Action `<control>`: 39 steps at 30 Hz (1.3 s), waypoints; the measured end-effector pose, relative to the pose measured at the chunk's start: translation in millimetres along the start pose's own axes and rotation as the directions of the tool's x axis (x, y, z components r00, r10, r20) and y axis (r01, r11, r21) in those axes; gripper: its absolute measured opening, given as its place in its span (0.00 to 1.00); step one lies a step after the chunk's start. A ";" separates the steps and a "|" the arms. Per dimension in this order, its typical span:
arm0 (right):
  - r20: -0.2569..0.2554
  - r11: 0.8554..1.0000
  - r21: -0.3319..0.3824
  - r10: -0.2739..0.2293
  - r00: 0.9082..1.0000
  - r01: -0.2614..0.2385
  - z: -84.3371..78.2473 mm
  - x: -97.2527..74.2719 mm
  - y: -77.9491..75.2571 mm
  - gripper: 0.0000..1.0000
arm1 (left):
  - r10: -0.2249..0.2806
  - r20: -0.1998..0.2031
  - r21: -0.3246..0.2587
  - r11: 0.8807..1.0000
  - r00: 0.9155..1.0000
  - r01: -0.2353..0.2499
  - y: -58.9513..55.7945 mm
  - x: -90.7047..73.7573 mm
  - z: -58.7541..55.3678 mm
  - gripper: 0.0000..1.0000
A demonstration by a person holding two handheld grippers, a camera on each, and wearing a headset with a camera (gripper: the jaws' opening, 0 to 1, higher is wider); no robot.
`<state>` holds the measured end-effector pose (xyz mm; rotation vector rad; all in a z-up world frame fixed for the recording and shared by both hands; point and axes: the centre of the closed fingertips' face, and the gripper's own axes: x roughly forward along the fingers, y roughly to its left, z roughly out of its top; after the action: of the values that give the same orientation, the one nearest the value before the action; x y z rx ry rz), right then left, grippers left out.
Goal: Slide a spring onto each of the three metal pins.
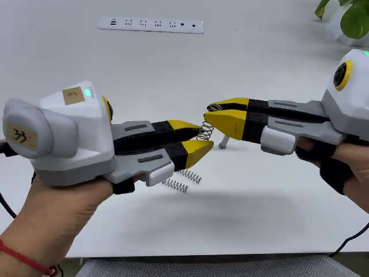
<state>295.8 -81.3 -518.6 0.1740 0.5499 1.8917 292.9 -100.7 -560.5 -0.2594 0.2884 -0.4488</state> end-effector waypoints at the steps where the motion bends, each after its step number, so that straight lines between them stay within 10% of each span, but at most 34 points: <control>1: -0.007 1.000 -0.012 -0.002 1.000 0.002 -0.1 -0.6 -0.1 0.11 | -0.005 -0.006 0.005 1.000 1.000 0.005 -0.7 -0.2 -0.7 0.20; 39: -0.106 0.988 -0.152 0.007 0.994 -0.024 -7.3 -0.5 4.0 0.11 | -0.045 -0.025 0.013 0.999 0.999 0.046 -9.5 3.4 0.6 0.11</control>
<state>289.9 -85.1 -523.1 -0.0224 0.4724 1.9576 292.3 -110.4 -557.8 -0.2473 0.3044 -0.4990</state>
